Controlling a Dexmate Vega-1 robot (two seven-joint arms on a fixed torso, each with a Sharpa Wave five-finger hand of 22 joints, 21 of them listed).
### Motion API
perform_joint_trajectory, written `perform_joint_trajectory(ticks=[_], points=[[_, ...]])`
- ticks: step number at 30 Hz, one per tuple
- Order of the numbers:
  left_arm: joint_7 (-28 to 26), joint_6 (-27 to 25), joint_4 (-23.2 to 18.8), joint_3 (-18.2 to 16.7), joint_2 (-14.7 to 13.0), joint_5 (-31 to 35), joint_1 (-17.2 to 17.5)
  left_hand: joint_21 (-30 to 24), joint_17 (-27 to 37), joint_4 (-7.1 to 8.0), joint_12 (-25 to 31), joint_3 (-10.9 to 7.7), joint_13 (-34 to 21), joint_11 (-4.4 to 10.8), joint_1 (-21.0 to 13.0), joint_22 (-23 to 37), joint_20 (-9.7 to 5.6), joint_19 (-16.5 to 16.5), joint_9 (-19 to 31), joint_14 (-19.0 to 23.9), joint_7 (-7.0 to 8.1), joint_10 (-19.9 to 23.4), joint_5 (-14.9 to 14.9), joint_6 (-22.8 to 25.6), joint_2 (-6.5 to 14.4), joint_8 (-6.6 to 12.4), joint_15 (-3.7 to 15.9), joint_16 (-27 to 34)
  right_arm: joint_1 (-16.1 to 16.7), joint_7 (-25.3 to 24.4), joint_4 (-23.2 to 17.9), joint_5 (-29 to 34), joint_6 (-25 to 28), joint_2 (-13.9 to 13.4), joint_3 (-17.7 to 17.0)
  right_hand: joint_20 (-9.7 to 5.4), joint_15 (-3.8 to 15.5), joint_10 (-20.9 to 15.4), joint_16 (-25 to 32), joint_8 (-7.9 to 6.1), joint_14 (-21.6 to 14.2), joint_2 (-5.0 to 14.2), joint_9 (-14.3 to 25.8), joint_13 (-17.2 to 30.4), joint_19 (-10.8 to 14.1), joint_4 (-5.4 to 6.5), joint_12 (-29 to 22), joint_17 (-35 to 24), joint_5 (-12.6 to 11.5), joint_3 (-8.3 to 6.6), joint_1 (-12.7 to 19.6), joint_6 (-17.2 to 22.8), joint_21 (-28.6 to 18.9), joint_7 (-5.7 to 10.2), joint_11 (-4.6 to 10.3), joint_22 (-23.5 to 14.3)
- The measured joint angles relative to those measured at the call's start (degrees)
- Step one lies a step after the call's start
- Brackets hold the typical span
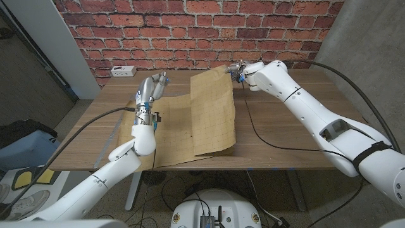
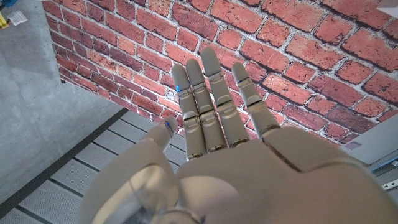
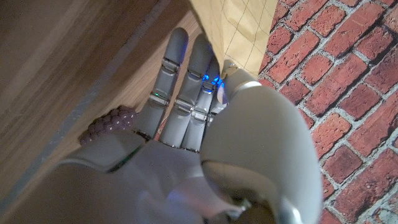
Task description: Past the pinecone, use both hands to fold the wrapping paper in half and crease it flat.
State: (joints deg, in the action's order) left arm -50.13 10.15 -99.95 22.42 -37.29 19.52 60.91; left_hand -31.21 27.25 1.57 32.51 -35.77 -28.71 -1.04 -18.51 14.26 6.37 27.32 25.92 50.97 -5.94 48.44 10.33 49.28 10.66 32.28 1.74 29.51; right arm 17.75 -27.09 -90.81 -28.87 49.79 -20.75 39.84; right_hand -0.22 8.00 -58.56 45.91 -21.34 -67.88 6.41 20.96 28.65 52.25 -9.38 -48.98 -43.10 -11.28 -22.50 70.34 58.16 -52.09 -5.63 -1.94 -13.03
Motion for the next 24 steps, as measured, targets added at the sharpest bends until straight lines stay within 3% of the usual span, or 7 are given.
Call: perform_joint_trajectory(ticks=[7,9,14,19,24], points=[[-2.0,6.7,-0.2,-2.3,0.1,1.2,1.7,0.0,0.0,0.25,0.0,-0.25,-0.8,0.02,-0.3,0.0,0.29,-0.4,0.7,0.0,-0.20,-0.6,0.0,-0.8,-0.3,0.40,0.00,0.0,-3.5,-1.1,-1.5,5.7,7.6,2.6,6.1,-1.97,2.28,0.0,-0.4,0.81,-5.2,-0.21,-0.4,-0.7,2.8,0.46,0.0,0.9,-0.4,-0.47,-1.0,0.8,-2.7,-0.20,0.00,0.4],[-2.0,6.9,-0.2,-2.9,0.1,1.3,2.1,0.0,0.0,0.25,0.0,-0.25,-1.0,0.01,-0.3,0.0,0.08,-0.7,0.8,0.0,-0.10,-0.6,0.0,-1.1,-0.3,0.40,0.00,0.0,-3.5,-1.3,-1.5,7.0,9.0,2.6,6.1,-2.34,2.54,0.0,-0.4,0.82,-6.5,-0.27,-0.4,-1.0,3.6,0.50,0.0,1.1,-0.4,-0.84,-1.4,0.8,-3.4,-0.20,0.03,0.5],[-2.1,12.4,-0.1,-4.6,0.2,2.0,2.9,0.0,0.0,0.44,0.3,-0.44,-1.6,0.12,-0.1,0.0,0.26,-1.4,1.3,0.0,-0.02,-1.3,0.0,-1.6,-0.5,0.40,0.00,0.0,-6.4,-1.8,-0.8,11.1,13.4,6.0,11.6,-2.85,2.85,0.5,-0.8,1.26,-7.8,-0.13,-0.4,-1.5,4.3,0.45,0.0,1.7,-0.8,-0.92,-2.2,0.8,-4.3,-0.21,0.54,0.8],[-1.8,14.7,0.6,-5.9,0.5,2.2,3.3,0.0,-0.1,0.48,0.3,-0.48,-2.0,0.13,0.1,0.3,0.33,-1.6,1.6,-0.6,0.04,-1.6,0.0,-1.9,-0.7,0.79,-0.01,-0.3,-7.7,-1.9,0.1,14.2,16.9,7.7,14.0,-2.85,2.84,0.5,-1.2,1.45,-7.8,-0.35,-0.4,-2.0,4.3,0.71,0.0,1.6,-0.9,-1.18,-2.4,1.3,-4.9,-0.10,0.53,0.8],[-1.0,20.1,1.8,-7.3,1.0,2.4,3.5,-0.5,-0.2,0.51,0.3,-0.51,-2.6,0.16,0.3,0.3,0.36,-1.9,1.9,-0.6,0.42,-2.4,0.0,-4.6,-0.9,0.39,-0.01,-0.5,-10.8,-1.7,3.1,17.1,20.7,11.7,18.7,-3.16,3.15,0.5,-1.2,1.49,-8.1,-0.21,-0.4,-2.3,4.6,0.58,0.0,1.5,-0.9,-1.34,-2.5,1.3,-5.2,-0.10,0.53,1.1]])
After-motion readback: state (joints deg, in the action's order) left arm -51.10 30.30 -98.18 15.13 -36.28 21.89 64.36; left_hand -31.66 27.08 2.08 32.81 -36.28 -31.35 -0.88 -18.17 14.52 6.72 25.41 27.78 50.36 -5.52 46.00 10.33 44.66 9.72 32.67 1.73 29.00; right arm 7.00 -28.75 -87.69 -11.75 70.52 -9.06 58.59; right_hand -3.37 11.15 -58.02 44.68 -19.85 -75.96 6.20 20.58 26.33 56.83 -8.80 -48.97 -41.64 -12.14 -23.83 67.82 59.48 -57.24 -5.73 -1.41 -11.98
